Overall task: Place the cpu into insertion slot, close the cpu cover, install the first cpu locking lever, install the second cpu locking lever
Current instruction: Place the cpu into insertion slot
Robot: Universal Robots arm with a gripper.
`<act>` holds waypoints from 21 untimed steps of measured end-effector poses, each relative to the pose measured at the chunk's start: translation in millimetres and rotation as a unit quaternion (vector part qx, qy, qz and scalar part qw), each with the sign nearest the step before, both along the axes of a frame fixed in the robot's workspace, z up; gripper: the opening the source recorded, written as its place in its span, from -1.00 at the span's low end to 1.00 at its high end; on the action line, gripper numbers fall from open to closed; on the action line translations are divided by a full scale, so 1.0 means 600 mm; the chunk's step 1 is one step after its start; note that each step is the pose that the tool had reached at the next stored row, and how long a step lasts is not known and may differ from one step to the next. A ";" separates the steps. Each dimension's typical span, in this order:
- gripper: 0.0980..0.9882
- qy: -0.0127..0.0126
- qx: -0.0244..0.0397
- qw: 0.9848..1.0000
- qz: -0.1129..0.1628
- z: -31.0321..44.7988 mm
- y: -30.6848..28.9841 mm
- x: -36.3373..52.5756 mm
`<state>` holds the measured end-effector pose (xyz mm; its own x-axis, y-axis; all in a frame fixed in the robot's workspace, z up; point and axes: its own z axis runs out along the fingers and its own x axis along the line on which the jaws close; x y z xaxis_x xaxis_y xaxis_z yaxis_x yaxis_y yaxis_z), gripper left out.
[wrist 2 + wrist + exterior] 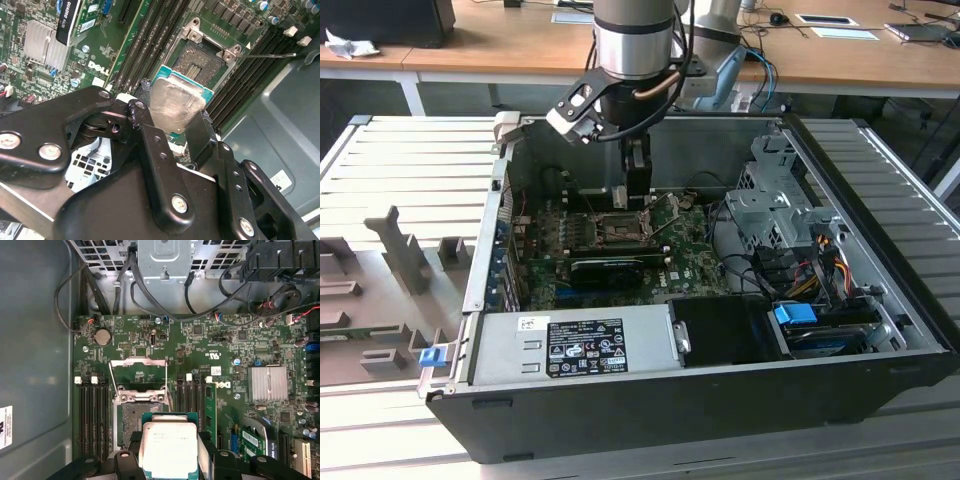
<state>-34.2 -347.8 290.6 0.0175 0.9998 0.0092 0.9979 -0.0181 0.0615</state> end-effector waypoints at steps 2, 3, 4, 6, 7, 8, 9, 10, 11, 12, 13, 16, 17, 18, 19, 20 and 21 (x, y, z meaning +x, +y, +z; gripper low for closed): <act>-0.04 0.000 0.000 1.000 0.000 -0.001 0.0001 0.000; -0.04 0.001 0.000 1.000 0.000 -0.002 0.0001 0.000; -0.04 0.001 0.000 1.000 0.000 -0.004 0.0001 0.000; -0.04 0.001 0.000 1.000 0.000 -0.008 0.0001 0.000; -0.04 0.001 0.000 1.000 0.000 -0.011 0.0001 0.000; -0.04 0.001 0.000 1.000 0.000 -0.015 0.0002 0.000; -0.04 0.001 0.000 1.000 0.000 -0.018 0.0002 0.000; -0.04 0.001 0.000 1.000 0.000 -0.022 0.0002 0.000; -0.04 0.002 0.000 1.000 0.000 -0.026 0.0002 0.000; -0.04 0.002 0.000 1.000 0.000 -0.031 0.0002 0.000; -0.04 0.003 0.000 1.000 0.000 -0.034 0.0002 0.000; -0.04 0.003 0.000 1.000 0.002 -0.047 0.0002 0.000; -0.04 0.003 0.000 1.000 0.002 -0.049 0.0002 -0.001; -0.04 0.003 0.000 1.000 0.002 -0.052 0.0002 -0.001; -0.04 0.003 0.000 1.000 0.003 -0.058 0.0002 -0.001; -0.04 0.003 0.000 1.000 0.004 -0.062 0.0005 -0.001; -0.04 0.003 0.000 1.000 0.004 -0.064 0.0006 -0.001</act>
